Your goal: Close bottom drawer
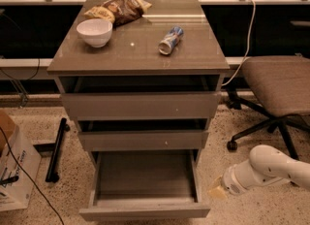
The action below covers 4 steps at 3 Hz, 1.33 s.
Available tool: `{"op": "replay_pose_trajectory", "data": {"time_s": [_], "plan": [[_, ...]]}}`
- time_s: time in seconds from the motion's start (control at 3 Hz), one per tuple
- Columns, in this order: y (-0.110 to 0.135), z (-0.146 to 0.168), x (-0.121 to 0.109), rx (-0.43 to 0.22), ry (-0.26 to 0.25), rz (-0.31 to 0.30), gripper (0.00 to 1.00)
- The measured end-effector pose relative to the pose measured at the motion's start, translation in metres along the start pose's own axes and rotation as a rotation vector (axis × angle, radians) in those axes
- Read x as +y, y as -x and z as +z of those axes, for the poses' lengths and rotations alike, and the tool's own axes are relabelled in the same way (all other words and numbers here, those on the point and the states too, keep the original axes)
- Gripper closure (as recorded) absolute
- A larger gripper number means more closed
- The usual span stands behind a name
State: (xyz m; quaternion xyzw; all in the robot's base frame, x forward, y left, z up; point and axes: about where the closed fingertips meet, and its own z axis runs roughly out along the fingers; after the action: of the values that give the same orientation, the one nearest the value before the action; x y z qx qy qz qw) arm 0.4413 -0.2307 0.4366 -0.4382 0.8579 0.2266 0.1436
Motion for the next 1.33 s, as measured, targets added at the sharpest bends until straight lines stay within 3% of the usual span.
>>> {"op": "replay_pose_trajectory", "data": {"time_s": [0.33,0.67,1.33], "plan": [[-0.019,0.037,-0.018,-0.094,0.036,0.068,1.00],[-0.045,0.084,-0.025,-0.141,0.110,0.139,1.00],[-0.087,0.170,-0.022,-0.160,0.240,0.284,1.00]]}}
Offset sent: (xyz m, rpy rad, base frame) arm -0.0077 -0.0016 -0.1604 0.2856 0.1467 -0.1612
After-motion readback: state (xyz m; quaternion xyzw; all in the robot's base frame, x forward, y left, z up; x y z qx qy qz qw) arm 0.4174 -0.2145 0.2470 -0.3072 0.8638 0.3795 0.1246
